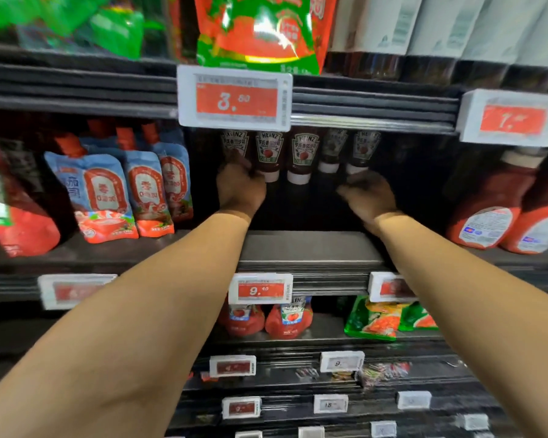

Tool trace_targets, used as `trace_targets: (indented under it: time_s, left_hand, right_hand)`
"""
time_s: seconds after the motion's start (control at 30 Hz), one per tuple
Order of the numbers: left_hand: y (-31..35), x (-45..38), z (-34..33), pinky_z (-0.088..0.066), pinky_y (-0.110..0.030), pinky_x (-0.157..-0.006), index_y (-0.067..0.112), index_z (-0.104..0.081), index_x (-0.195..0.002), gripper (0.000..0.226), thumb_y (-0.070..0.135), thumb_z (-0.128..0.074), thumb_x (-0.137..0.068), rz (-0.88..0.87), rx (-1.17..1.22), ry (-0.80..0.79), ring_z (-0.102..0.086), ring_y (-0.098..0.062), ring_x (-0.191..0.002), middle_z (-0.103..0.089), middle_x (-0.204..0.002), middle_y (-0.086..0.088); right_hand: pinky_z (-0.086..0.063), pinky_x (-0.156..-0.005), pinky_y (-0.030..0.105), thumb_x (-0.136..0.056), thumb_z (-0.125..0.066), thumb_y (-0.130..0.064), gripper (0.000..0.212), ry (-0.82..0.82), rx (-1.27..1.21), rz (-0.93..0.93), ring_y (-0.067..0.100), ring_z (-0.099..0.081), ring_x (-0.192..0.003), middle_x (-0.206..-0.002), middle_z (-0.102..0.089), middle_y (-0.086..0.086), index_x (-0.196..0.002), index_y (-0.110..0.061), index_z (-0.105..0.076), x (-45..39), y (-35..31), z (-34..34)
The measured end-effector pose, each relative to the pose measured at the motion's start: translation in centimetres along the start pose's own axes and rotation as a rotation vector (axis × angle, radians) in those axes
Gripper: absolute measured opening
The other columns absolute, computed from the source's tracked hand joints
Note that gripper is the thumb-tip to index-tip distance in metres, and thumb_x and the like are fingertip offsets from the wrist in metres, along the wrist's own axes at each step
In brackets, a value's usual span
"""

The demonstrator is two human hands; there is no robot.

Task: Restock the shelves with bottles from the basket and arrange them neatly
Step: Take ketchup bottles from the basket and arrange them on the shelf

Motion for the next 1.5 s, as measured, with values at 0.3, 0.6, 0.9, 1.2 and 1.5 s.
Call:
trace_targets:
  time_s: [0.3,0.6,0.9,1.2,1.5]
  left_hand:
    - [0.4,1.7,-0.6,-0.041,-0.024,-0.095,0.016,-0.075,-0.104,0.017,0.024,-0.067,-0.09,-0.073,-0.021,-0.33,-0.061,-0.026,-0.118,-0.07,-0.122,-0.003]
    - [2.4,11.8,6.8,-0.055,-0.02,-0.086,0.036,-0.069,-0.094,0.018,0.02,-0.07,-0.087,-0.261,0.244,-0.191,-0.068,0.0,-0.09,-0.071,-0.095,0.015]
    - [-6.6,30.3,6.4,-0.053,-0.02,-0.071,0.016,-0.066,-0.097,0.017,0.0,-0.069,-0.09,-0.133,0.232,-0.292,-0.063,-0.002,-0.077,-0.067,-0.09,0.007]
    - [-27.2,49.4,-1.7,-0.042,-0.028,-0.078,0.008,-0.06,-0.088,0.021,-0.013,-0.063,-0.086,0.52,-0.152,-0.776,-0.053,-0.021,-0.081,-0.058,-0.088,-0.011]
    - [-44.8,63.5,-7.5,-0.055,-0.046,-0.09,0.009,-0.065,-0.11,0.025,0.015,-0.07,-0.086,0.856,-0.453,-0.924,-0.067,-0.036,-0.102,-0.072,-0.11,-0.014]
  right_hand:
    - [-0.056,-0.07,0.026,-0.084,-0.07,0.008,0.018,-0.137,-0.344,-0.094,0.015,-0.067,-0.068,-0.076,-0.068,0.01,-0.088,-0.01,-0.07,7.9,1.5,6.1]
    - [-0.059,-0.069,0.023,-0.09,-0.067,0.005,0.023,-0.267,-0.432,0.008,0.011,-0.07,-0.082,-0.088,-0.073,0.002,-0.1,-0.016,-0.068,18.1,4.4,14.2]
    - [-0.058,-0.068,0.024,-0.088,-0.067,0.01,0.025,-0.45,-0.383,-0.258,0.007,-0.063,-0.071,-0.079,-0.067,0.0,-0.097,-0.013,-0.066,27.0,24.3,12.7]
    - [-0.044,-0.072,0.032,-0.088,-0.062,0.012,0.027,-0.522,-0.263,-0.719,0.018,-0.051,-0.078,-0.08,-0.053,0.005,-0.096,-0.014,-0.061,40.9,41.9,6.4]
    - [-0.058,-0.076,0.048,-0.083,-0.079,-0.008,0.021,-0.5,-0.212,-1.162,0.026,-0.061,-0.083,-0.089,-0.069,0.005,-0.092,-0.022,-0.067,53.8,58.9,-3.0]
Point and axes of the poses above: each hand's wrist, its own x-axis away from the middle knuckle, its own z-axis out of the back of the hand, y = z × x, the point moved 6 cm from there along -x, towards the middle knuckle
